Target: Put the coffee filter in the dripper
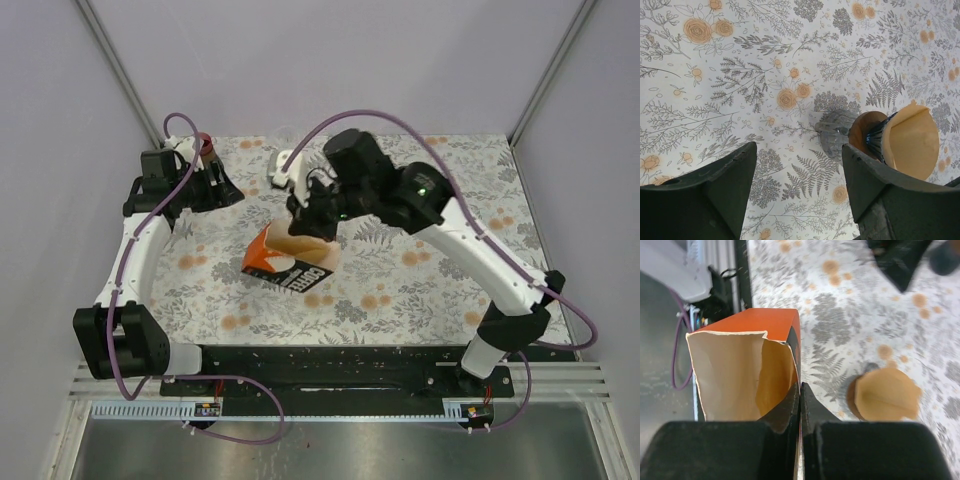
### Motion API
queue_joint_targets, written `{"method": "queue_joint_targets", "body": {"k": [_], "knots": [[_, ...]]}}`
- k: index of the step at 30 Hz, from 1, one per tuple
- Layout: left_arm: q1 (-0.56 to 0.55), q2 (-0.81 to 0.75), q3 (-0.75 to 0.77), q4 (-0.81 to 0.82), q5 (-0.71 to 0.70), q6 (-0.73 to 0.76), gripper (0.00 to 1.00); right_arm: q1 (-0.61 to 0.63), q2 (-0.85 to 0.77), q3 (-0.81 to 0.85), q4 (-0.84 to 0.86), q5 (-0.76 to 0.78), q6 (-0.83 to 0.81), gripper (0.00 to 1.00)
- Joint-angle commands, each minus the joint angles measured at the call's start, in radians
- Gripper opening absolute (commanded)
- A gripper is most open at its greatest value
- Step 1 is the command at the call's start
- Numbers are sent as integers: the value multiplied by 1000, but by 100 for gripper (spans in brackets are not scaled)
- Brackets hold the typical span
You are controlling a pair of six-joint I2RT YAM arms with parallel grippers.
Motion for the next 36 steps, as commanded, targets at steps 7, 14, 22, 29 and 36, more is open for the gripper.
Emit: {"method": "queue_joint_targets", "body": {"k": [7,14,22,29,36], "knots": [[6,55,121,45,35,-16,72,-321,-125,27,-15,93,188,0],[6,109,153,44,35,-24,72,-547,-128,-83,28,365,225,0],[6,144,236,16,-34,77,73,-826,-50,-373,217,373,275,0],[4,263,439,-126,-248,319,74,-911,67,-456,274,345,280,0],[-12,386,549,-151,-454,479,79,-950,133,-490,313,311,292,0]]}}
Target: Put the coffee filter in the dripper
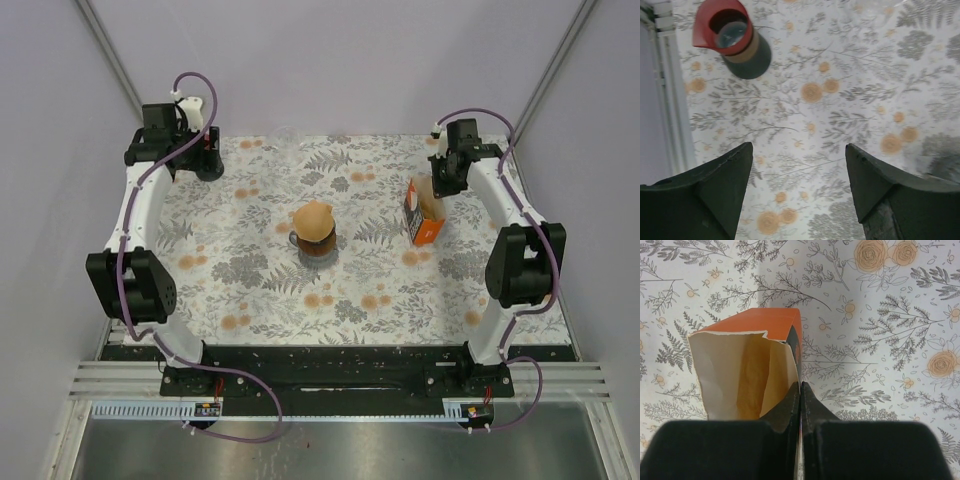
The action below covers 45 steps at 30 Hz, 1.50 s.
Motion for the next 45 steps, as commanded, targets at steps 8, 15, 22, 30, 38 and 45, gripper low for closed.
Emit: {"method": "queue_joint_targets", "body": {"k": [8,15,22,30,38,45], "knots": [[-60,293,313,-99,-368,261,80,-23,41,-8,76,-81,20,16],[-68,482,543,-117,-429,282,80,-23,29,-18,76,-96,30,31],[-93,591,633,-61,-458,320,81,-23,-25,-7,59,-115,49,39],[-91,666,683,45,-371,298,79,-23,-121,-39,38,-146,72,42],[-76,718,703,91,-314,236,72,-23,-229,-100,38,-144,61,43],[-76,763,719,99,-333,248,70,-23,-266,-120,44,-166,63,44]]}}
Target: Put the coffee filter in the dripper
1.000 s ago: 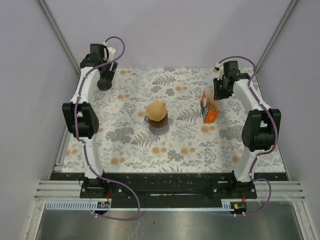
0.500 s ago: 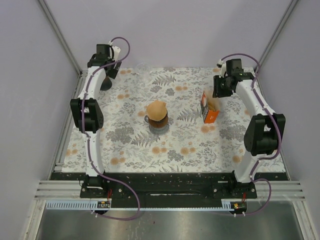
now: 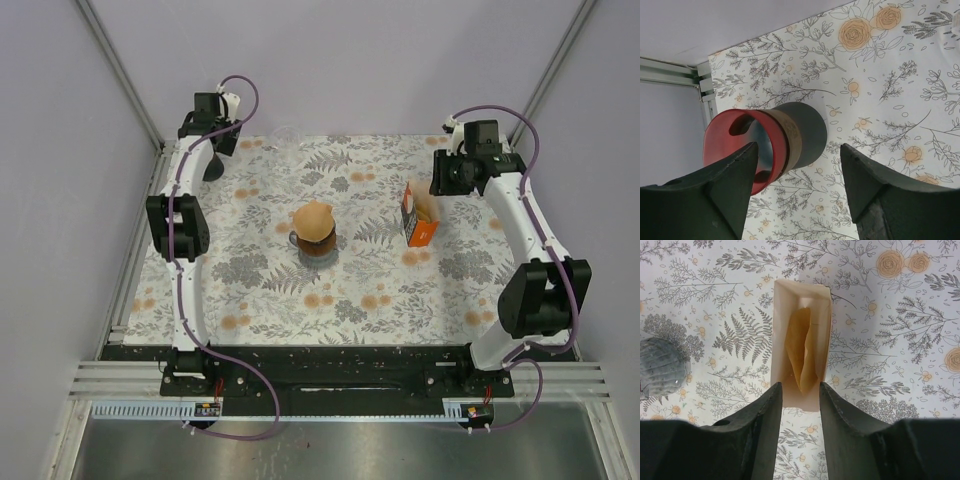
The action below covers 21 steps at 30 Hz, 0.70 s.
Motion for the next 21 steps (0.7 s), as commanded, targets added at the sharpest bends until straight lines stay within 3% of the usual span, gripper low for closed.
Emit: {"method": "queue_joint_targets", "body": {"k": [1,5,8,11,13,18,21], "knots": [[6,31,53,58,5,-7,70,-6,-51,-13,8,-27,7,44],[5,45,56,87,-21,-19,68,-4,-56,-10,5,-33,7,44],[5,54,62,77,-8,-16,62,-4,-63,-15,6,-34,9,44],[5,48,44,58,13,-30,44,-4,-74,-19,6,-33,9,44],[5,25,10,48,34,-50,26,-4,-79,-19,2,-37,9,45],[5,-113,-134,50,135,-79,1,-4,-89,-15,-5,-50,9,45],[5,-208,-227,7,211,-77,0,-4,-102,-18,-8,-62,12,45]]}}
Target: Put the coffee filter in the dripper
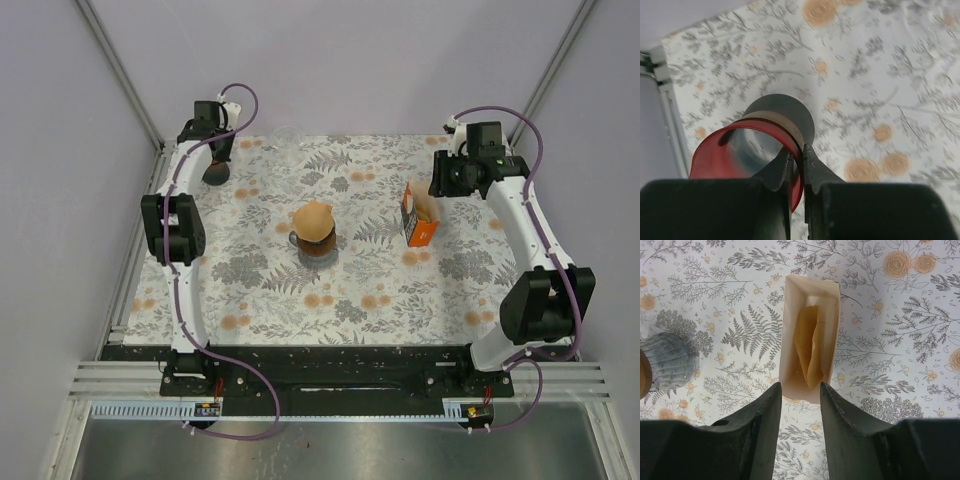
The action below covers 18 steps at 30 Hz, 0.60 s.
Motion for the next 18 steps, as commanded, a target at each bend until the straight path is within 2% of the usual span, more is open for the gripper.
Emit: {"method": "queue_joint_targets", "body": {"k": [1,4,9,18], "knots": [[3,-202,-119,-62,158,-26,0,-4,-60,6,-4,-40,11,45],[5,-333,-260,-90,234,0,0,-2,-76,6,-4,-57,16,45],[-37,-561,-581,-90,305,89,0,-2,-97,6,-4,-83,22,46],[-187,-907,-1067,103,264,184,0,4,-125,-2,3,-109,25,46]]}}
